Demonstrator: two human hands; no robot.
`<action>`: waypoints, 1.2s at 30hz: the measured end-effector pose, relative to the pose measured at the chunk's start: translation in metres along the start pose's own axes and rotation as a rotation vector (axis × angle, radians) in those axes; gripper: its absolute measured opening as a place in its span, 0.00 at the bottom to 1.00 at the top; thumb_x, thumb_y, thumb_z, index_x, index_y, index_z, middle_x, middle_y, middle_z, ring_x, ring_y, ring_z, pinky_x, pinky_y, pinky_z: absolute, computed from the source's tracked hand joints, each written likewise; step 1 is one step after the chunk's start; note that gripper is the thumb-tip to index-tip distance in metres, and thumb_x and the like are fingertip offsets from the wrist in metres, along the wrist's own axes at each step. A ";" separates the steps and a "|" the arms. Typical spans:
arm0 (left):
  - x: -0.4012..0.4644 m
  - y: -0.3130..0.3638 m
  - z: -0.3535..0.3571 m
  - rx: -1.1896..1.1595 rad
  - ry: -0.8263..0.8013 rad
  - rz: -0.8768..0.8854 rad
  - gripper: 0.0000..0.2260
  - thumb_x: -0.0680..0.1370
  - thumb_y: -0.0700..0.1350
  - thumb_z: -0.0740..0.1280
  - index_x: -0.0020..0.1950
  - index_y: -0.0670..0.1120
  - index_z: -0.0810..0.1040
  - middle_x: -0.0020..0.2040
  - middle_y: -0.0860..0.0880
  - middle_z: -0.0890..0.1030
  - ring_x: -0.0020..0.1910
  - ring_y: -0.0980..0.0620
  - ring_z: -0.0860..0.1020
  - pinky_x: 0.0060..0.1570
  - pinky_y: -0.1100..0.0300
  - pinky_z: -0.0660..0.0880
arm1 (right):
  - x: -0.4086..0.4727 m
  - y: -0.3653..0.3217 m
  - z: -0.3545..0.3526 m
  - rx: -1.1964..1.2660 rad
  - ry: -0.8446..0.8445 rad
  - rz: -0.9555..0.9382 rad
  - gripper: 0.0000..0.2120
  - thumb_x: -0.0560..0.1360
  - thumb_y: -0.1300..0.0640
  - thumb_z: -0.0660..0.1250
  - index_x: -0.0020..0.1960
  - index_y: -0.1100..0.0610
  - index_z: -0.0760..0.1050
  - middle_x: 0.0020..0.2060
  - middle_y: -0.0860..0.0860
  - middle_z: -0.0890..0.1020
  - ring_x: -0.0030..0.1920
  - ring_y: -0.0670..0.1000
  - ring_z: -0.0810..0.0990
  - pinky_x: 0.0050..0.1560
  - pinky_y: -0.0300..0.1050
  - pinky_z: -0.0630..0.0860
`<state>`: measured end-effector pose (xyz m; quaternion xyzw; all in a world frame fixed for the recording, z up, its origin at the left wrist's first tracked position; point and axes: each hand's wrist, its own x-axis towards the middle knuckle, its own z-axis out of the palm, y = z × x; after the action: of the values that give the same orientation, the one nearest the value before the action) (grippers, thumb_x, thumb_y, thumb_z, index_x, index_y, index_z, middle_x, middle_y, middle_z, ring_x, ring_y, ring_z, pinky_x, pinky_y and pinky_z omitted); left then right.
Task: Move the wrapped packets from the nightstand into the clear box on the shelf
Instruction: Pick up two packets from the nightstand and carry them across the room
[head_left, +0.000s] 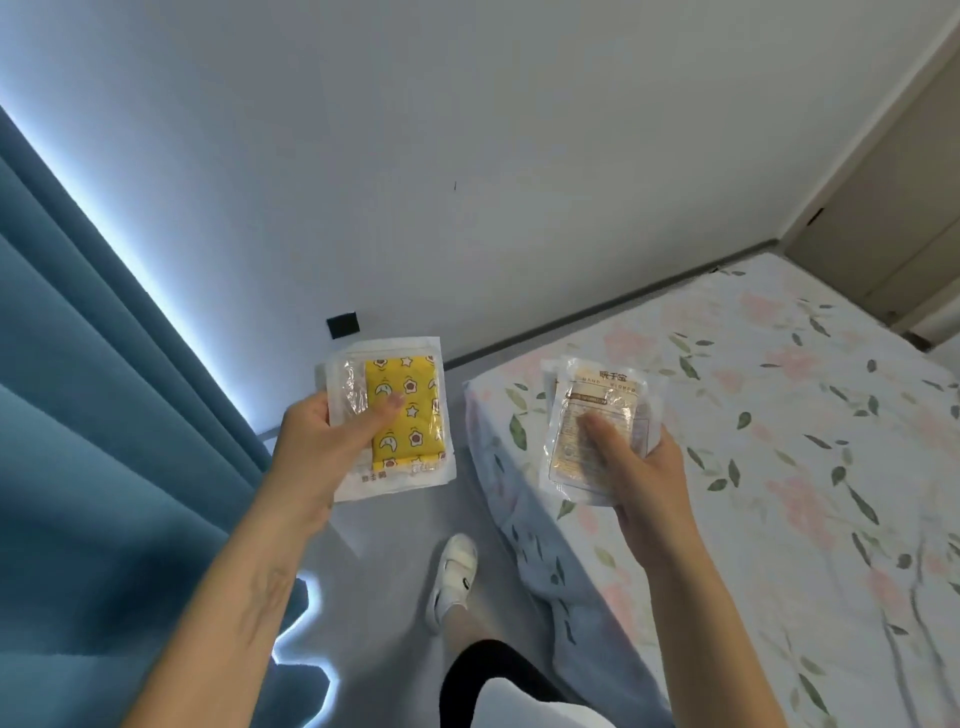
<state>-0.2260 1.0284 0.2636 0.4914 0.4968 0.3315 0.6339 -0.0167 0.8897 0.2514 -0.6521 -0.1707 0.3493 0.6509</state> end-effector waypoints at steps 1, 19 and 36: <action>0.022 0.009 0.002 0.003 -0.006 0.013 0.05 0.72 0.46 0.73 0.47 0.52 0.81 0.38 0.54 0.86 0.38 0.53 0.85 0.37 0.56 0.81 | 0.022 -0.003 0.010 -0.001 -0.003 -0.008 0.08 0.74 0.58 0.70 0.53 0.54 0.80 0.44 0.51 0.86 0.44 0.51 0.85 0.45 0.47 0.79; 0.363 0.129 0.075 0.056 -0.124 -0.061 0.06 0.73 0.44 0.72 0.49 0.49 0.82 0.42 0.51 0.87 0.40 0.52 0.85 0.38 0.56 0.82 | 0.348 -0.081 0.133 0.033 0.050 -0.012 0.11 0.74 0.58 0.69 0.56 0.54 0.79 0.46 0.49 0.86 0.45 0.48 0.86 0.43 0.43 0.80; 0.630 0.218 0.213 0.185 -0.534 -0.084 0.07 0.72 0.44 0.73 0.49 0.48 0.82 0.42 0.50 0.87 0.41 0.50 0.86 0.42 0.52 0.82 | 0.547 -0.121 0.179 0.176 0.422 -0.015 0.07 0.75 0.58 0.70 0.53 0.53 0.79 0.43 0.47 0.87 0.42 0.48 0.86 0.40 0.40 0.80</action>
<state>0.1727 1.6029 0.2844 0.5960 0.3604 0.1172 0.7079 0.2716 1.4019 0.2571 -0.6500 -0.0044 0.2138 0.7292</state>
